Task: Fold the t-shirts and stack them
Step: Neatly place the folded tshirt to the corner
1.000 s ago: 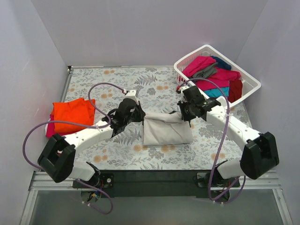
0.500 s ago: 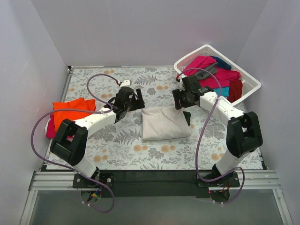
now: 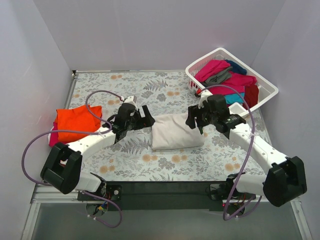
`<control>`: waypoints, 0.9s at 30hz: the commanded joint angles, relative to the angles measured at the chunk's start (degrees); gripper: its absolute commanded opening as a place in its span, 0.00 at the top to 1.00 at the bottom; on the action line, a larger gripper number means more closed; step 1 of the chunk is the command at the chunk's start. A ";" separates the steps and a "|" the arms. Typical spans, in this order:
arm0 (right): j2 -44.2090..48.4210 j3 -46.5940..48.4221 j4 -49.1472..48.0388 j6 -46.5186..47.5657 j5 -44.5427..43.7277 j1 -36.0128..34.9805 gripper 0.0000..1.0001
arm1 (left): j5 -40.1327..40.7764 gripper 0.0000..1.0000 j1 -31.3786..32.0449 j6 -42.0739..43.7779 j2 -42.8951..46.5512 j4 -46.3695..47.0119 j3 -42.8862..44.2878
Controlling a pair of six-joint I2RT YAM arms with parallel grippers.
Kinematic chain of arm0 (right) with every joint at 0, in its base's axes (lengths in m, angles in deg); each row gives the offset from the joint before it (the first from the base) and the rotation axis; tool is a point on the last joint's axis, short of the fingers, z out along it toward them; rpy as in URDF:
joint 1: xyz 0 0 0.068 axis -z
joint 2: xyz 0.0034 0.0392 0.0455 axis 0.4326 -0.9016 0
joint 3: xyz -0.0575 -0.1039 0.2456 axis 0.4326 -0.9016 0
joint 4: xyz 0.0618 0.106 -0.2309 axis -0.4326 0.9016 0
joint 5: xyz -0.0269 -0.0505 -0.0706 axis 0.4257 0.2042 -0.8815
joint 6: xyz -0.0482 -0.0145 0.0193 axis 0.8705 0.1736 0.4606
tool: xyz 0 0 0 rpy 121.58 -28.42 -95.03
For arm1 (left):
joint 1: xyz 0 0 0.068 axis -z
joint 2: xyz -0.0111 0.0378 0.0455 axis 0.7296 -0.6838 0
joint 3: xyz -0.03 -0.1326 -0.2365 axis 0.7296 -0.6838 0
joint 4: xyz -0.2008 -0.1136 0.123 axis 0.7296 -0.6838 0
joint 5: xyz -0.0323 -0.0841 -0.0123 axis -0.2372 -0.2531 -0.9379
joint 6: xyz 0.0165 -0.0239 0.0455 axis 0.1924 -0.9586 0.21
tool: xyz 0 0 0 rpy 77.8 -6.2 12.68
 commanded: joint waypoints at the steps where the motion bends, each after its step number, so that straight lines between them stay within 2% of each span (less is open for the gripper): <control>1: -3.39 -6.04 -4.79 -1.45 6.51 -0.48 0.39 | -6.81 0.17 0.17 -3.56 1.37 0.66 -5.05; 7: -11.48 -10.44 -4.53 -4.09 0.20 -0.48 0.43 | -9.89 0.18 0.17 -5.93 2.07 4.18 -9.98; 10: -12.19 -11.76 -4.80 -4.44 -1.84 -0.48 0.44 | -11.11 0.17 0.17 -6.81 2.43 5.75 -11.38; 27: -13.43 -15.11 -7.79 -4.71 0.17 -1.88 0.45 | -18.14 0.16 0.17 -14.27 -8.29 18.58 -17.53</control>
